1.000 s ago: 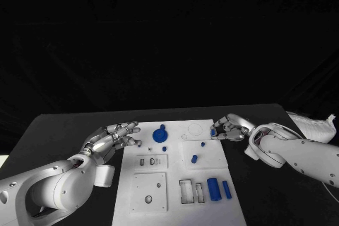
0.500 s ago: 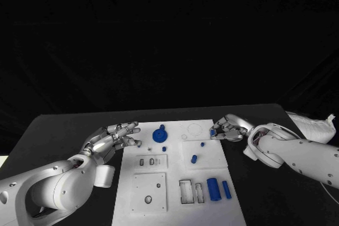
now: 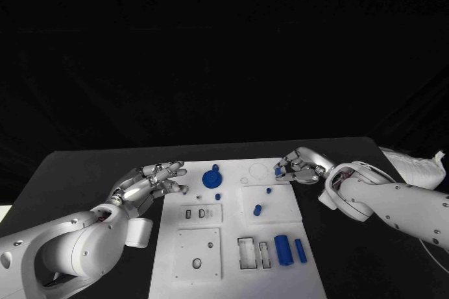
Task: Assemble the parts on the task board
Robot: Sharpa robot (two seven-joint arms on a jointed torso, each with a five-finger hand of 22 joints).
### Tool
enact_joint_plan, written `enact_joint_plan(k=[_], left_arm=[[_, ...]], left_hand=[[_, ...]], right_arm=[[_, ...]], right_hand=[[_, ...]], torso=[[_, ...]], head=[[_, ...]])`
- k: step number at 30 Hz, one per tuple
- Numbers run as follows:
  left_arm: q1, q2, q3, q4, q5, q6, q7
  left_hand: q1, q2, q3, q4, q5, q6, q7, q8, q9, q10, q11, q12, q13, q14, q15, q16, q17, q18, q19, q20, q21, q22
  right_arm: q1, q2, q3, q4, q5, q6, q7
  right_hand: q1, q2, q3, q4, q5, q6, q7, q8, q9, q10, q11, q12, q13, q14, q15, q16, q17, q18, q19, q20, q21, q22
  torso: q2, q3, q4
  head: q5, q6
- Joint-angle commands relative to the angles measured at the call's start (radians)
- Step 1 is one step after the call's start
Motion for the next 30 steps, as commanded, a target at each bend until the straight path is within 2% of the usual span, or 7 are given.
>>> enact_joint_plan(k=[1,4,7,11,15,22,30], left_arm=[[0.001,0.002,0.000,-0.002,0.001,0.023,0.001],[0.001,0.005,0.000,-0.008,0.001,0.024,0.001],[0.001,0.010,0.000,-0.017,0.001,0.026,0.000],[0.001,0.018,0.000,-0.033,0.001,0.028,0.000],[0.001,0.025,0.000,-0.048,0.001,0.029,0.000],[0.001,0.035,0.000,-0.066,0.001,0.031,0.001],[0.001,0.040,0.000,-0.075,0.001,0.032,0.001]], left_hand=[[0.002,-0.002,0.004,0.000,-0.002,-0.007,0.001,0.000,-0.001,-0.008,-0.001,0.003,-0.001,-0.007,0.000,0.007,0.001,0.000,-0.007,0.000,0.007,0.002],[0.002,-0.002,0.004,0.000,-0.002,-0.007,0.001,0.000,-0.001,-0.008,-0.001,0.003,-0.001,-0.007,0.000,0.007,0.001,0.000,-0.007,0.000,0.007,0.002],[0.002,-0.002,0.004,0.000,-0.002,-0.007,0.001,0.000,-0.001,-0.008,-0.001,0.003,-0.001,-0.007,0.000,0.007,0.001,0.000,-0.007,0.000,0.007,0.002],[0.002,-0.002,0.004,0.000,-0.002,-0.007,0.001,0.000,-0.001,-0.008,-0.001,0.003,-0.001,-0.007,0.000,0.007,0.001,0.000,-0.007,0.000,0.007,0.002],[0.001,-0.002,0.005,-0.001,-0.002,-0.008,0.002,0.000,-0.001,-0.009,-0.001,0.003,-0.001,-0.008,0.000,0.007,0.002,0.000,-0.008,0.000,0.008,0.002],[0.001,-0.002,0.005,-0.001,-0.002,-0.008,0.002,0.000,-0.001,-0.009,-0.001,0.003,-0.001,-0.008,0.000,0.007,0.002,0.000,-0.008,0.000,0.008,0.002],[0.001,-0.002,0.005,-0.001,-0.002,-0.008,0.002,0.000,-0.001,-0.009,-0.001,0.003,-0.001,-0.008,0.000,0.007,0.002,0.000,-0.008,0.000,0.008,0.002]], right_arm=[[0.011,-0.001,0.004,0.039,-0.002,-0.038,-0.030],[0.027,0.003,0.005,0.083,-0.014,-0.043,-0.074],[0.039,0.020,0.006,0.123,-0.044,-0.042,-0.117],[0.046,0.065,0.004,0.155,-0.103,-0.028,-0.163],[0.045,0.116,-0.007,0.166,-0.157,-0.006,-0.202],[0.020,0.198,-0.025,0.162,-0.252,0.021,-0.243],[-0.015,0.265,-0.037,0.151,-0.322,0.037,-0.270]], right_hand=[[-0.001,0.024,0.007,0.004,-0.001,0.036,-0.024,0.007,0.012,0.097,-0.007,0.001,0.255,0.106,-0.007,0.004,0.254,-0.015,0.062,-0.007,0.004,0.169],[-0.014,0.023,0.010,0.006,-0.001,0.036,-0.024,0.005,0.012,0.096,-0.007,0.000,0.254,0.106,-0.007,0.004,0.254,-0.015,0.062,-0.008,0.004,0.169],[-0.025,0.022,0.013,0.009,-0.002,0.037,-0.025,0.004,0.012,0.096,-0.008,-0.001,0.254,0.106,-0.008,0.004,0.254,-0.015,0.062,-0.008,0.004,0.168],[-0.032,0.021,0.015,0.010,-0.001,0.039,-0.026,0.004,0.013,0.097,-0.009,0.001,0.255,0.106,-0.008,0.005,0.255,-0.014,0.062,-0.009,0.004,0.168],[-0.035,0.020,0.015,0.011,-0.001,0.039,-0.026,0.003,0.013,0.096,-0.009,-0.001,0.254,0.106,-0.009,0.004,0.253,-0.014,0.062,-0.009,0.004,0.168],[-0.041,0.019,0.017,0.012,0.000,0.039,-0.026,0.003,0.013,0.095,-0.009,-0.004,0.252,0.105,-0.009,0.002,0.249,-0.014,0.061,-0.009,0.003,0.167],[-0.043,0.018,0.018,0.012,0.002,0.039,-0.026,0.002,0.013,0.094,-0.009,-0.005,0.251,0.104,-0.009,0.001,0.247,-0.014,0.061,-0.009,0.003,0.166]], torso=[[-0.003,-0.0024,0.0008],[-0.005,-0.0023,0.0001],[-0.008,-0.0042,0.0003],[-0.015,-0.0055,0.0025],[-0.023,-0.0077,0.0049],[-0.032,-0.0123,0.0036],[-0.033,-0.0143,0.0048]], head=[[0.002,-0.002],[0.005,-0.004],[0.000,-0.007],[0.012,-0.016],[0.030,-0.032],[0.074,-0.066],[0.091,-0.077]])
